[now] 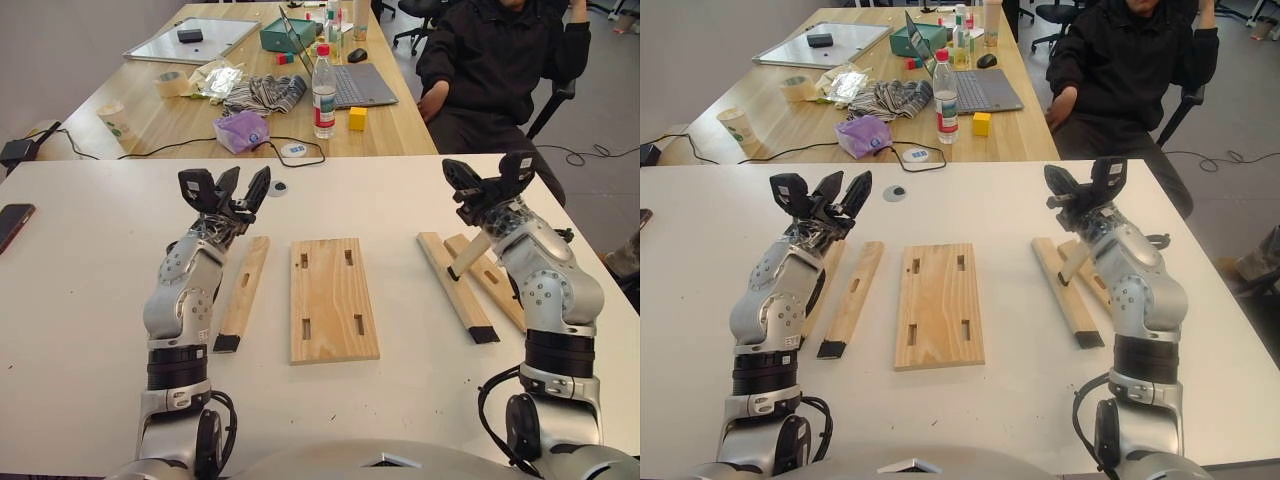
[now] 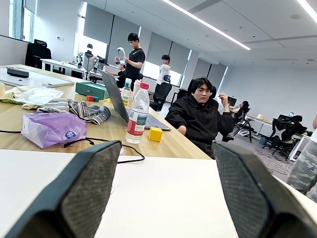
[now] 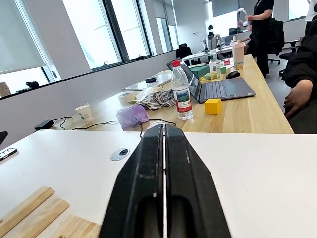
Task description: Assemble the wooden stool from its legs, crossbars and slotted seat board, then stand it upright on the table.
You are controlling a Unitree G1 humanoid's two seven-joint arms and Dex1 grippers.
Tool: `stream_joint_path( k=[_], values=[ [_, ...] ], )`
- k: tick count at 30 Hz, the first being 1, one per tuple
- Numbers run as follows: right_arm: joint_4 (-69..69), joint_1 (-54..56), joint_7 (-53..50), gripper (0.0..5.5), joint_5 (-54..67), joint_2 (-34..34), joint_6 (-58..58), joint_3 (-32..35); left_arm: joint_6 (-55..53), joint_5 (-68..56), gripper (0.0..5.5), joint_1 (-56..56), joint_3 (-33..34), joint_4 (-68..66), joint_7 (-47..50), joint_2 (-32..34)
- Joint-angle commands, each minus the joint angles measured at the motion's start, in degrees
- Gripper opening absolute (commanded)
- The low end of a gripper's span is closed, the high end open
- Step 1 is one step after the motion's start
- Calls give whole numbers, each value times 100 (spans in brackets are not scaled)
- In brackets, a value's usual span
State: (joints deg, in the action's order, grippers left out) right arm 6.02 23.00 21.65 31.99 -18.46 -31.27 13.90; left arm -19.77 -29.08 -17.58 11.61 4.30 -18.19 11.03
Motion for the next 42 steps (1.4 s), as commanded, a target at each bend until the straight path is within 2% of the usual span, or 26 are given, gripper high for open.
stream_joint_path(
  k=[1,7,13,21,26,29,31,34,37,42],
  values=[
    [-24,497,-115,3,218,83,48,196,-90,16,336,-135,-14,-76,-47,82],
    [-428,471,-53,3,168,116,214,211,-118,22,336,-144,-18,-74,-71,112],
    [-1520,-711,414,3,-220,463,1133,18,-161,20,336,-240,-30,-140,-122,142],
    [-803,-128,275,3,184,533,954,110,-154,18,336,-269,-30,-196,-184,132],
    [248,367,-200,3,841,626,336,103,-99,33,336,-267,-26,-207,-159,101],
    [260,1114,-732,3,1304,275,-280,485,-89,41,336,-189,-6,-133,-115,81],
    [15,1527,-842,3,1301,-299,-741,680,-88,28,336,-67,38,21,-24,36],
    [-788,1840,-614,61,689,-1534,-1271,527,9,53,336,249,109,269,165,-100],
    [-1057,1082,-131,101,218,-2525,-2078,38,121,53,336,521,180,493,355,-236],
    [-234,-781,-42,190,165,-2613,-3106,-18,286,74,336,734,251,616,518,-345]
  ],
)
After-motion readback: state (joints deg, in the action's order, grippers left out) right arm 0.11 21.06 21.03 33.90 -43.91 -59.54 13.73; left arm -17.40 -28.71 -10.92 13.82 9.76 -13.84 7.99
